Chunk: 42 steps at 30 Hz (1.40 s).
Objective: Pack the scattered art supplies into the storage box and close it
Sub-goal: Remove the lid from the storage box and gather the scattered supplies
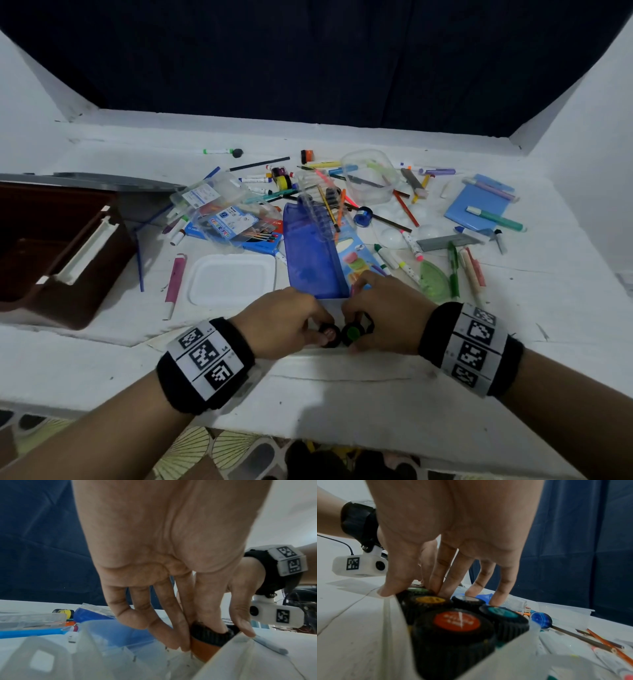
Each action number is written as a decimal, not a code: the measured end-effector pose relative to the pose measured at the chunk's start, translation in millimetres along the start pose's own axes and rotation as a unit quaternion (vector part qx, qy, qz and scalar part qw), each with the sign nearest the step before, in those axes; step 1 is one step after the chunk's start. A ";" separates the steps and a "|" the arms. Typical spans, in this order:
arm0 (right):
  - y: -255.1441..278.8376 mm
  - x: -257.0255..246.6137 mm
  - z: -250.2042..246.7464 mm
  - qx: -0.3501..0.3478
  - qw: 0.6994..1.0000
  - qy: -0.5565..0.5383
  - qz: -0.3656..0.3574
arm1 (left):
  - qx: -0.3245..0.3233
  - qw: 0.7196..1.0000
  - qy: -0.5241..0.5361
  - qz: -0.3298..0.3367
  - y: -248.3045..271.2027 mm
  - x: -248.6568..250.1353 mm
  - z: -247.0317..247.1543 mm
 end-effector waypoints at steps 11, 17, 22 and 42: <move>-9.2 47.4 -62.8 0.237 0.947 -0.216 0.028 | 0.145 0.983 0.112 0.018 -7.4 -18.2 -49.8; -46.4 106.0 -62.1 0.225 0.963 -0.107 0.102 | 0.178 0.983 -0.038 0.030 -58.9 -46.6 -90.8; -78.5 134.2 -43.3 0.150 0.978 -0.059 0.134 | 0.057 0.979 -0.194 0.020 -110.8 -60.4 -64.9; -134.2 150.8 -29.1 0.106 0.987 -0.028 0.121 | 0.275 0.940 -0.200 0.021 -42.7 -71.1 -106.6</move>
Point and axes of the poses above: each hand's wrist, its own y-axis away from the middle knuckle, its own z-axis out of the palm, x = y × z, the point moved 9 cm from there along -y, towards the middle knuckle, and after that the axes turned 9 degrees about x, right-handed, at the moved point
